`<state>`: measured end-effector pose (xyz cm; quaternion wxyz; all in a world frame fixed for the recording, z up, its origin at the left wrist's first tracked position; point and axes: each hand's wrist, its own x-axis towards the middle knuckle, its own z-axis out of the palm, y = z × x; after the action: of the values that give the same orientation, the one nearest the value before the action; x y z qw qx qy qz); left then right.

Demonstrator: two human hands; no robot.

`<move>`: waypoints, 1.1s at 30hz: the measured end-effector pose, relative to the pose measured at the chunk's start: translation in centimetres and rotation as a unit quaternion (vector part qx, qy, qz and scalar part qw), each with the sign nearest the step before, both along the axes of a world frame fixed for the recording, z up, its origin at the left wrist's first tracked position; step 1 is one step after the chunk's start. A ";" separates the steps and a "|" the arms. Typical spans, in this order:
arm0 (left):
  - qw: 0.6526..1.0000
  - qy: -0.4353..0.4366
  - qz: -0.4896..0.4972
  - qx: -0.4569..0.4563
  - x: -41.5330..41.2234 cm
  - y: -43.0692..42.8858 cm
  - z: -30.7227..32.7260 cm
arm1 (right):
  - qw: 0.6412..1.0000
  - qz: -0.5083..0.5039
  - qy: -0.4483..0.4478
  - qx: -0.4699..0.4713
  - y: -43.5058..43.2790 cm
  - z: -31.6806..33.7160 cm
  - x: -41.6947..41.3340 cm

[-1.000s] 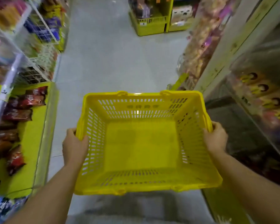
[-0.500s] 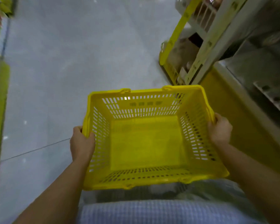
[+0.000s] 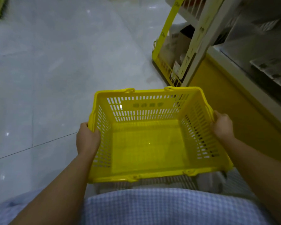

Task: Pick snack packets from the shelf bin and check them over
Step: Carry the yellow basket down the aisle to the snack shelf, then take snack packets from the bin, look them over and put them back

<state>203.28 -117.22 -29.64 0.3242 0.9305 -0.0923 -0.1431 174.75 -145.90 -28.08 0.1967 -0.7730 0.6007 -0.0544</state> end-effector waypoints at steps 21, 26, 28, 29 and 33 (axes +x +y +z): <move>0.818 -0.157 -0.423 -0.355 -23.2 -17.0 27.9 | 0.947 0.121 -0.180 -0.237 7.8 31.9 -14.2; 0.739 -0.190 -0.493 -0.417 -32.0 -16.8 34.7 | 0.904 0.089 -0.190 -0.373 11.1 38.4 -21.4; 0.716 -0.219 -0.515 -0.418 -34.7 -16.6 36.2 | 0.892 0.076 -0.180 -0.407 11.6 40.2 -24.0; 0.708 -0.234 -0.521 -0.415 -35.8 -16.6 36.7 | 0.889 0.070 -0.171 -0.420 11.8 40.9 -25.2; 0.690 -0.266 -0.540 -0.402 -39.0 -16.7 38.4 | 0.887 0.053 -0.121 -0.443 11.2 42.7 -29.7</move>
<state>164.32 -133.95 8.71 0.4961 0.4999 -0.7098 0.0107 145.03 -134.66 14.62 -0.0925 -0.7978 0.4438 -0.3974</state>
